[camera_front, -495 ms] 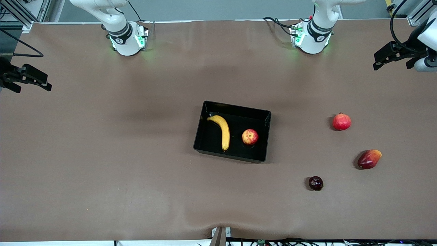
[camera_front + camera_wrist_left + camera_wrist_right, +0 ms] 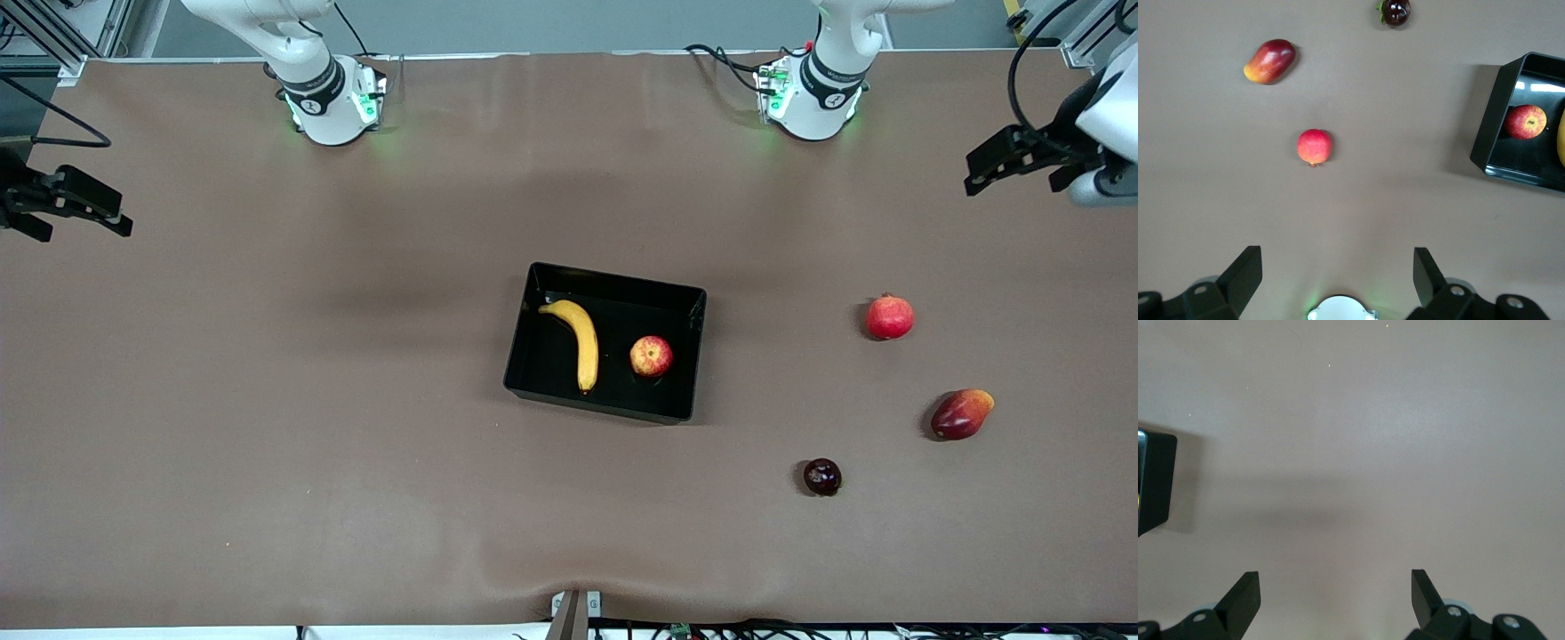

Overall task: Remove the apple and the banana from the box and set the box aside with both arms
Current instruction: 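Move the left gripper into the black box toward the red-yellow apple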

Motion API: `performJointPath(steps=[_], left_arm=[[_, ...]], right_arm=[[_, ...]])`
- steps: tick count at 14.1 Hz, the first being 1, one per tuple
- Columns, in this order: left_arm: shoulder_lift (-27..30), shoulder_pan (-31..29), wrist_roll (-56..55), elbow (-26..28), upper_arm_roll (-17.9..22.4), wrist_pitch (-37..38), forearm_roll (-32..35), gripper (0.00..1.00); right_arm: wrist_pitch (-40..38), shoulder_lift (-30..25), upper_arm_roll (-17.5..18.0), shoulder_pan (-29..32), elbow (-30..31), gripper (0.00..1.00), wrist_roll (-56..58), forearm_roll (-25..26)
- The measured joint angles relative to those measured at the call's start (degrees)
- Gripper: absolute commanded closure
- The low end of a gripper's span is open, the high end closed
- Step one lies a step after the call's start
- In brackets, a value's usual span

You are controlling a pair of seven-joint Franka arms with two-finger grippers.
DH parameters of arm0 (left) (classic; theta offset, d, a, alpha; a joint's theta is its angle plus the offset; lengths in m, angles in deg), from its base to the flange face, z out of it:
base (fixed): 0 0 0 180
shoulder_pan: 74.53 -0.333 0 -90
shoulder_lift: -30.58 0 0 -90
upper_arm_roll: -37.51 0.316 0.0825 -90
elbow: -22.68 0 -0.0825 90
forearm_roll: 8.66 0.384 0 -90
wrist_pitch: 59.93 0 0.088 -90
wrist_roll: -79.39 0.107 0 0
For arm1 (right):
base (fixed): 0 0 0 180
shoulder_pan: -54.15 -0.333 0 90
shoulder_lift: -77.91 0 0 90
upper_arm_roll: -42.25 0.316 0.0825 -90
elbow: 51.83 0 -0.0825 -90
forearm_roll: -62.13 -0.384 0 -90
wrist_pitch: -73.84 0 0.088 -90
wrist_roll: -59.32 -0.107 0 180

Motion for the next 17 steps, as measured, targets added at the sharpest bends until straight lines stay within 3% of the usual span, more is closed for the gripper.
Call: performJointPath(steps=[6,12,17], left_arm=[[-13.18,3.21,-18.95,-0.58,-8.49,-10.52,0.0,0.0],[-24.29,12.75,-44.25,-0.86,-9.09,-25.47,0.0,0.0],[-33.14,16.98,-58.91,-1.22,-9.07,-35.96,0.07,0.0]], right_arm=[[0.0,0.0,0.01,0.0,-0.04,0.0,0.0,0.0],[0.0,0.01,0.02,-0.01,-0.05,0.0,0.0,0.0],[0.0,0.01,0.01,-0.01,-0.05,0.0,0.0,0.0]])
